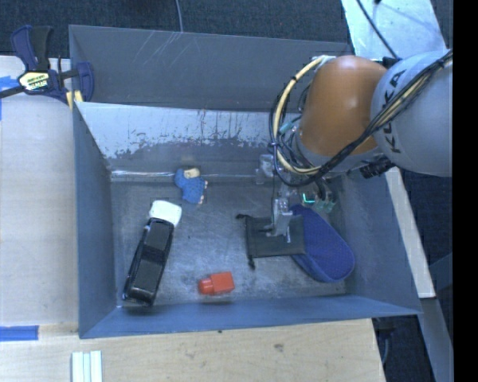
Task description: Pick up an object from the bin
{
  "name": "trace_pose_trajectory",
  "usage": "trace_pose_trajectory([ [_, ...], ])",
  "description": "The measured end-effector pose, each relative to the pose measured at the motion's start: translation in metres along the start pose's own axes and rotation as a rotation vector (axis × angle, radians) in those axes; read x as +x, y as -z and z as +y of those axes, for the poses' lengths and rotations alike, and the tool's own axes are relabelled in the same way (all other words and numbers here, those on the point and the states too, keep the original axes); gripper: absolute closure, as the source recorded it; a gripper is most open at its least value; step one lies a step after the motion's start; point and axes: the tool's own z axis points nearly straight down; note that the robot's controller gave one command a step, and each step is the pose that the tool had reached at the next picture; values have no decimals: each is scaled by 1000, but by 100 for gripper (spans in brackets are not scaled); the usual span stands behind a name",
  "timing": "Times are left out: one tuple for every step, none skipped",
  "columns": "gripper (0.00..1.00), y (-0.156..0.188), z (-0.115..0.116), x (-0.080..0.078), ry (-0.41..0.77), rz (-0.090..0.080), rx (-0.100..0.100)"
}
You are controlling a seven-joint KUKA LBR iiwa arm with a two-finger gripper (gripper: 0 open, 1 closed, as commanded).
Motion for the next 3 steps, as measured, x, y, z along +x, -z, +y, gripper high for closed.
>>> trace_pose_trajectory([
  [0,-69,-76,27,128,-1,1],
  [100,-65,-73,24,132,-9,0],
  [100,70,-65,14,117,-18,3],
])
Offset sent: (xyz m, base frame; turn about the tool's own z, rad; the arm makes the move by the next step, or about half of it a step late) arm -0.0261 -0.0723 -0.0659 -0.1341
